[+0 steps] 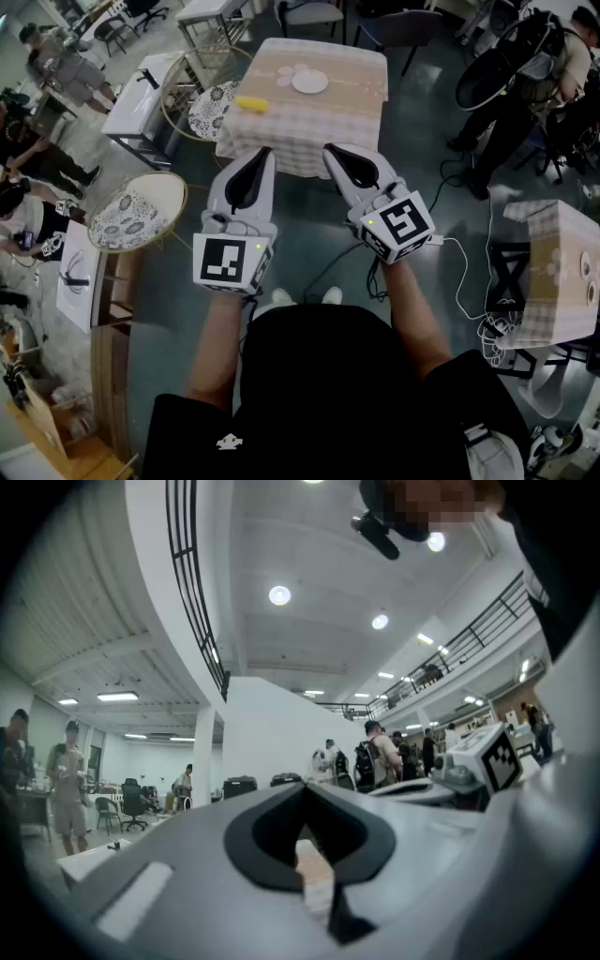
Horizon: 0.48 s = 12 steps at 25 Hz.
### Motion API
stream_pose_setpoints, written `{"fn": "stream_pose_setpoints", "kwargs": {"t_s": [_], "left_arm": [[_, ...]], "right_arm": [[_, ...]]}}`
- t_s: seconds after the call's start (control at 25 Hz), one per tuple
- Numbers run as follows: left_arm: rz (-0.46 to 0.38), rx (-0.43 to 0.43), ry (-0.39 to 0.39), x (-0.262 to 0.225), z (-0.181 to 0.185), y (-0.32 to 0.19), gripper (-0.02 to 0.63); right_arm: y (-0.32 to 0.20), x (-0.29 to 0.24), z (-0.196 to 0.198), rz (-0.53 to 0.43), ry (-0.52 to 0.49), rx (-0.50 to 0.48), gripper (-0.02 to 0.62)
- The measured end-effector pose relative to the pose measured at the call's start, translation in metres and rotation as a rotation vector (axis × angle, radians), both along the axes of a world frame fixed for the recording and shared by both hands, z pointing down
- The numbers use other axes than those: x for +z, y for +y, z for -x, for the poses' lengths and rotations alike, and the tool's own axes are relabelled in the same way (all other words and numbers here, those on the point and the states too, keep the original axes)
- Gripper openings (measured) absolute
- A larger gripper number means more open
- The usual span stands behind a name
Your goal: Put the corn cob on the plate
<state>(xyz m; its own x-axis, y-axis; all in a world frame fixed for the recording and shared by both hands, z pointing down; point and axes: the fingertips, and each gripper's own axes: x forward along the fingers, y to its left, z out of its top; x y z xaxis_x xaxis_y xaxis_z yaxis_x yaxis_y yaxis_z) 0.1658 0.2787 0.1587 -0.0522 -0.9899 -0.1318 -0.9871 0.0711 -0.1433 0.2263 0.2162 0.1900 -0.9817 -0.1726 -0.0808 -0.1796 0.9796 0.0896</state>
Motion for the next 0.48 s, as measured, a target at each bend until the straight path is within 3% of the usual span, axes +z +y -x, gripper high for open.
{"fn": "stream_pose_setpoints", "kwargs": {"t_s": [0.48], "left_arm": [[0.033, -0.003, 0.047, 0.009, -0.013, -0.002, 0.009]], "right_arm": [[0.005, -0.004, -0.017, -0.035, -0.006, -0.002, 0.002]]}}
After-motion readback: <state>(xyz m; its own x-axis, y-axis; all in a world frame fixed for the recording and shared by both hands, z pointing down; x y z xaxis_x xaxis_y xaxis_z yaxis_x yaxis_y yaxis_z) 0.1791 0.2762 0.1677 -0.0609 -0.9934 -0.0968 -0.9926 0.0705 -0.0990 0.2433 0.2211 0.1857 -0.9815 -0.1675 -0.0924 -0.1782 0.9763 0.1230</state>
